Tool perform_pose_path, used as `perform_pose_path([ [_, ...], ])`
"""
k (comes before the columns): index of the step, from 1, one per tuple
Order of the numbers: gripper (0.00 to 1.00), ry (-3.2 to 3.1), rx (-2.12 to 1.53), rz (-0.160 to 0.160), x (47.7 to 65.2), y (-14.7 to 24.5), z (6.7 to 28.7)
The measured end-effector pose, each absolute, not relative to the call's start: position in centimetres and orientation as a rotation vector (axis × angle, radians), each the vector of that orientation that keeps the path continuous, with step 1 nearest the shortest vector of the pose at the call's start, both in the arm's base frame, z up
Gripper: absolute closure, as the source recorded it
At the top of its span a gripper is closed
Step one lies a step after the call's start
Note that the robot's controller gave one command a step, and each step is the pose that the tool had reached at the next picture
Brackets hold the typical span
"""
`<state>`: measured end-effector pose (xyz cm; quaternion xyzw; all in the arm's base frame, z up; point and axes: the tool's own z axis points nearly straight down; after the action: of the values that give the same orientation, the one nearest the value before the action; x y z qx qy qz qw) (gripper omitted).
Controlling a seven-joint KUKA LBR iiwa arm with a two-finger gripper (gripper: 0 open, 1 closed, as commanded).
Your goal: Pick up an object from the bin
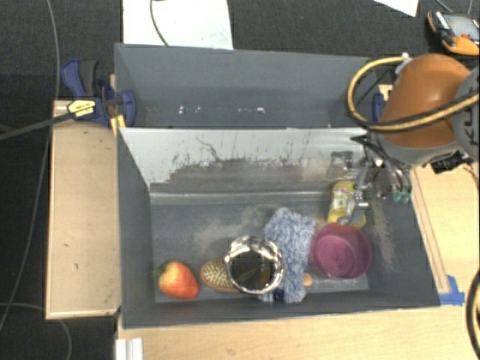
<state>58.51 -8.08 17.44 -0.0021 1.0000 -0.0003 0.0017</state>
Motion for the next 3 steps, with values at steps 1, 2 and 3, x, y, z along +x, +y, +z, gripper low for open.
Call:
perform_pose_path([
  [1, 0.0, 3.138, -0.007, -0.001, 58.5, -8.1, 17.4],
  [2, 0.0, 3.14, -0.046, 0.0, 53.6, -6.5, 13.9],
  [3, 1.0, 3.128, 0.106, -0.003, 55.2, -8.9, 10.9],
])
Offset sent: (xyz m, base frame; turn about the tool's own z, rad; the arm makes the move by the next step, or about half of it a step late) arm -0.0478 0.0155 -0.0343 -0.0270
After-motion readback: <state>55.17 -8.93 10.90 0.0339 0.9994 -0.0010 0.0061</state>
